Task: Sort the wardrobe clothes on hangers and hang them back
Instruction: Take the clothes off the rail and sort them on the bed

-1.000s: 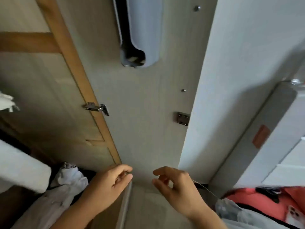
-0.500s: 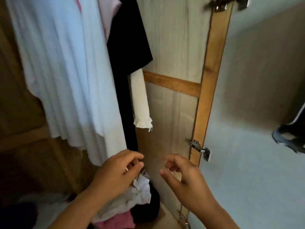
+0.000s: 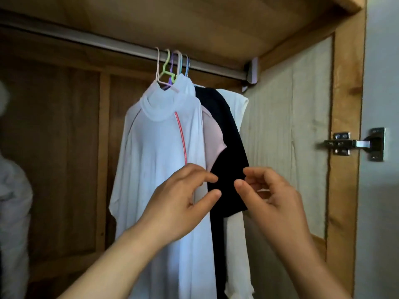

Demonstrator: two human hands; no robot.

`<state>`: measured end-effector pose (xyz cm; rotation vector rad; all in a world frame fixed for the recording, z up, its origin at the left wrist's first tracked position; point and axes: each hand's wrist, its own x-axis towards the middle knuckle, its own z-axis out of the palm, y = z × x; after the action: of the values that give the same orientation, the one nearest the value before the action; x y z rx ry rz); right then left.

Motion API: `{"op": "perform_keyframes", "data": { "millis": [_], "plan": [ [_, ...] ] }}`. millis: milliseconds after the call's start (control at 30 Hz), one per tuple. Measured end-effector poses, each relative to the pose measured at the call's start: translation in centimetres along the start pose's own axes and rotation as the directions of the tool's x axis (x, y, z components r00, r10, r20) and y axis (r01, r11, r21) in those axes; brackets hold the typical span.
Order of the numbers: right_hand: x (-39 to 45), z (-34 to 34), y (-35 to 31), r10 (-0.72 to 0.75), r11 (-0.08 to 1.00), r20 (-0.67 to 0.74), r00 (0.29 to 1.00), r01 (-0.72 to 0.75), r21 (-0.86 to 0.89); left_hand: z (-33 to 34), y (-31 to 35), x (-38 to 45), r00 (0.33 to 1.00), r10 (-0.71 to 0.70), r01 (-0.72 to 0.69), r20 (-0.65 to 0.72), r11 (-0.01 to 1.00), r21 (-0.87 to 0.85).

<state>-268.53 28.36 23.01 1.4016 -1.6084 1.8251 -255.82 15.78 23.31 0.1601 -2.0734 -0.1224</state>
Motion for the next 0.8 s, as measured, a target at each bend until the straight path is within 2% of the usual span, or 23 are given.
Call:
{"op": "perform_keyframes", "data": {
  "millis": [100,233,333,400,467,533,633,667,800],
  "plan": [
    [4.9,0.7,-1.6,-0.058,0.998,-0.079,0.995,0.060,0.023,-1.1,-0.9,5.2,0.992,0.095,-0.093,-0.085,0.995,0.023],
    [11.7,2.1,-2.7,-0.179,0.983,-0.168,0.969,0.171,-0.063,-1.7,-3.2,12.0,0.963,0.212,-0.212,-0.167,0.977,0.020],
    [16.0,3.3,-3.0,-0.240,0.963,-0.167,0.956,0.212,-0.169,-2.4,-4.6,16.0,0.905,0.317,-0.310,-0.284,0.948,0.071],
    [18.3,4.0,-3.1,-0.269,0.946,-0.162,0.949,0.229,-0.228,-3.1,-5.2,18.1,0.897,0.327,-0.306,-0.297,0.945,0.118],
    [20.4,4.7,-3.0,-0.281,0.928,-0.158,0.947,0.226,-0.295,-3.7,-5.8,20.0,0.913,0.321,-0.282,-0.252,0.943,0.178],
    [22.0,5.2,-2.9,-0.248,0.920,-0.147,0.958,0.185,-0.346,-4.0,-6.4,21.2,0.941,0.311,-0.273,-0.135,0.931,0.244],
    [23.7,5.5,-2.4,-0.197,0.949,-0.114,0.974,0.160,-0.271,-4.1,-7.2,22.1,0.965,0.252,-0.262,0.074,0.929,0.261],
    [24.0,5.7,-2.2,-0.189,0.954,-0.097,0.977,0.160,-0.253,-4.1,-7.6,22.1,0.962,0.250,-0.269,0.105,0.928,0.257],
    [24.9,6.5,-1.0,-0.173,0.934,-0.029,0.984,0.154,-0.323,-3.9,-9.3,21.8,0.936,0.352,-0.347,0.016,0.912,0.218]
  ]
}}
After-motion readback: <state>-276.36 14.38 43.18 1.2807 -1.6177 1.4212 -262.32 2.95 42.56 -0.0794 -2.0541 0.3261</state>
